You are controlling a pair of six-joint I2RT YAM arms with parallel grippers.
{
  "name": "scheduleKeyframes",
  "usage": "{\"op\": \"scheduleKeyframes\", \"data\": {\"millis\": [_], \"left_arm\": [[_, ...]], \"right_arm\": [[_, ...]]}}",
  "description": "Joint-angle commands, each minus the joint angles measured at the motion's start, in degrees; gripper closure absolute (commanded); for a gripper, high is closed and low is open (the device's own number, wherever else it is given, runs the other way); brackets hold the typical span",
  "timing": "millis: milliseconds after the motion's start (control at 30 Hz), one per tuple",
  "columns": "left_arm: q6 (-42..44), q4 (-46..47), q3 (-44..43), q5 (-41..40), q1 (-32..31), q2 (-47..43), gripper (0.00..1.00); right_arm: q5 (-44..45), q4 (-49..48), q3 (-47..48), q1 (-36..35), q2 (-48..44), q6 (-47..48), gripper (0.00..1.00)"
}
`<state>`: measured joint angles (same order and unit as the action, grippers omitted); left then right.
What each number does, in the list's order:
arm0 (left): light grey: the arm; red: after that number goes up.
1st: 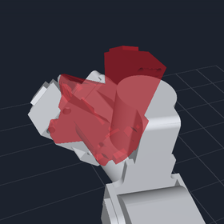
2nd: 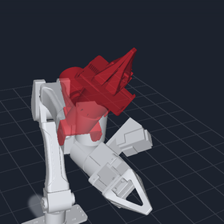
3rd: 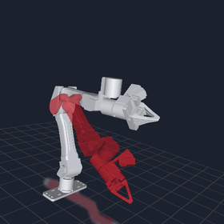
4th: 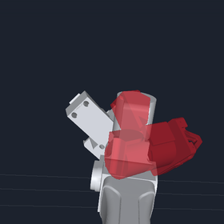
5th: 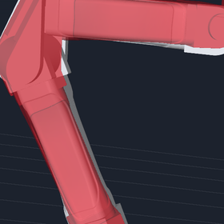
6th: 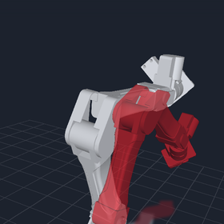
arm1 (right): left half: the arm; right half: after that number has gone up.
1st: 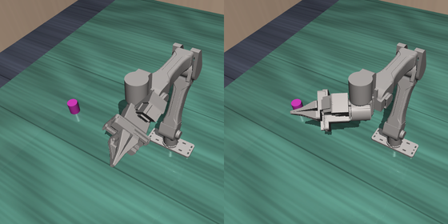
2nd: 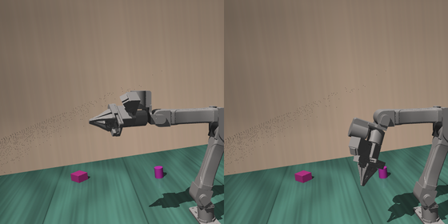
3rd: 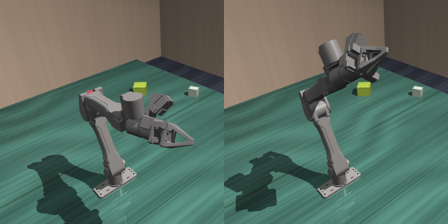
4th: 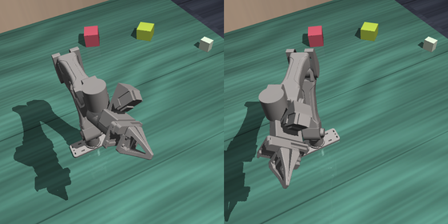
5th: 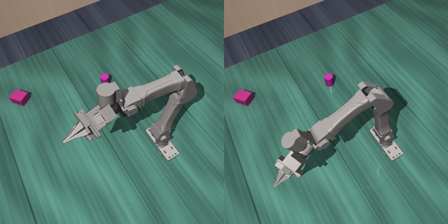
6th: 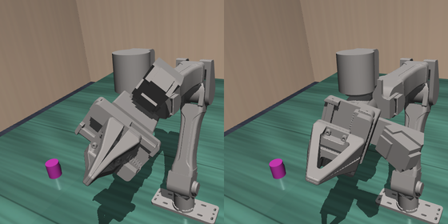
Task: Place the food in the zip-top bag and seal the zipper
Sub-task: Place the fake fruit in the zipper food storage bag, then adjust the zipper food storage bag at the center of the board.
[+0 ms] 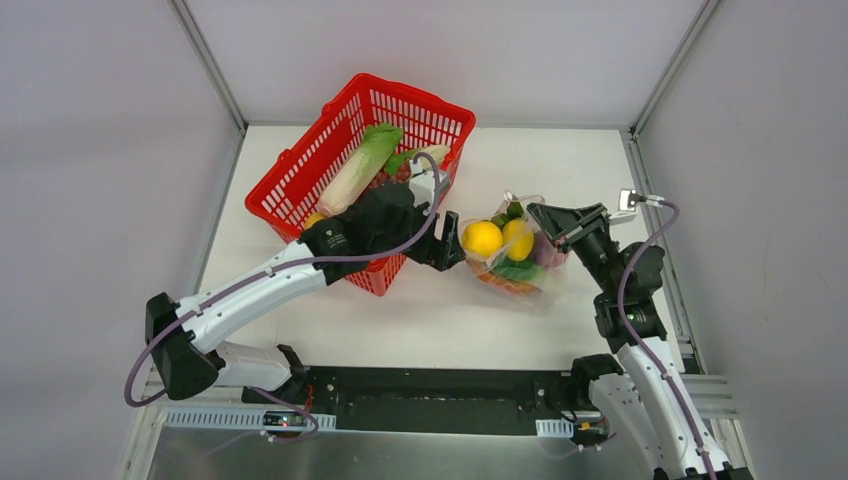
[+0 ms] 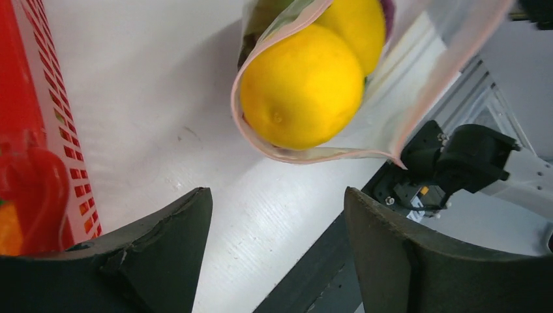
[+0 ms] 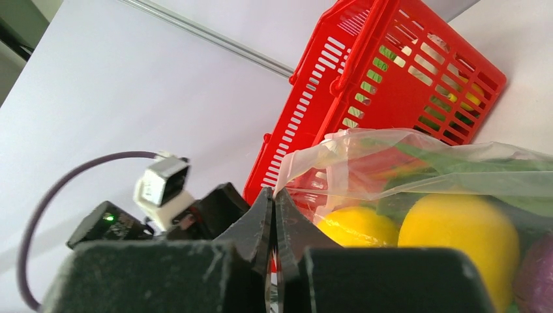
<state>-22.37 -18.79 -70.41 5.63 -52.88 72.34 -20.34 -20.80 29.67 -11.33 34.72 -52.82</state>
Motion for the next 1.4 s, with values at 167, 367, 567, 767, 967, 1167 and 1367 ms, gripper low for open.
{"op": "scheduleKeyframes", "data": {"millis": [167, 367, 567, 767, 967, 1167, 1367], "left_arm": [[-16.3, 12.1, 3.6, -4.8, -0.3, 3.2, 0.31], [-22.0, 21.8, 9.1, -8.9, -0.2, 0.9, 0.36], [-21.3, 22.4, 10.4, -14.0, -0.1, -1.4, 0.38], [-22.3, 26.6, 13.6, -16.8, -0.1, -3.3, 0.38], [-21.0, 20.5, 9.5, -17.3, 0.1, -0.2, 0.47], [-19.5, 19.5, 7.1, -14.0, 0.1, 3.3, 0.62], [-16.5, 14.9, 3.4, -10.8, 0.0, 6.7, 0.79]], "right_arm": [[1.1, -7.3, 0.6, 0.3, -3.3, -1.0, 1.0], [0.5, -7.3, 0.6, 0.3, -3.5, -0.7, 1.0], [0.1, -7.0, 0.7, 0.3, -3.3, -0.4, 1.0], [-0.3, -7.0, 0.9, 0.3, -2.8, -0.4, 1.0], [-0.2, -7.0, 1.3, 0.2, -3.0, -0.4, 1.0], [-0.2, -7.0, 1.3, 0.2, -3.1, -0.7, 1.0], [-1.1, -7.1, 1.1, 0.3, -2.5, -0.8, 1.0]]}}
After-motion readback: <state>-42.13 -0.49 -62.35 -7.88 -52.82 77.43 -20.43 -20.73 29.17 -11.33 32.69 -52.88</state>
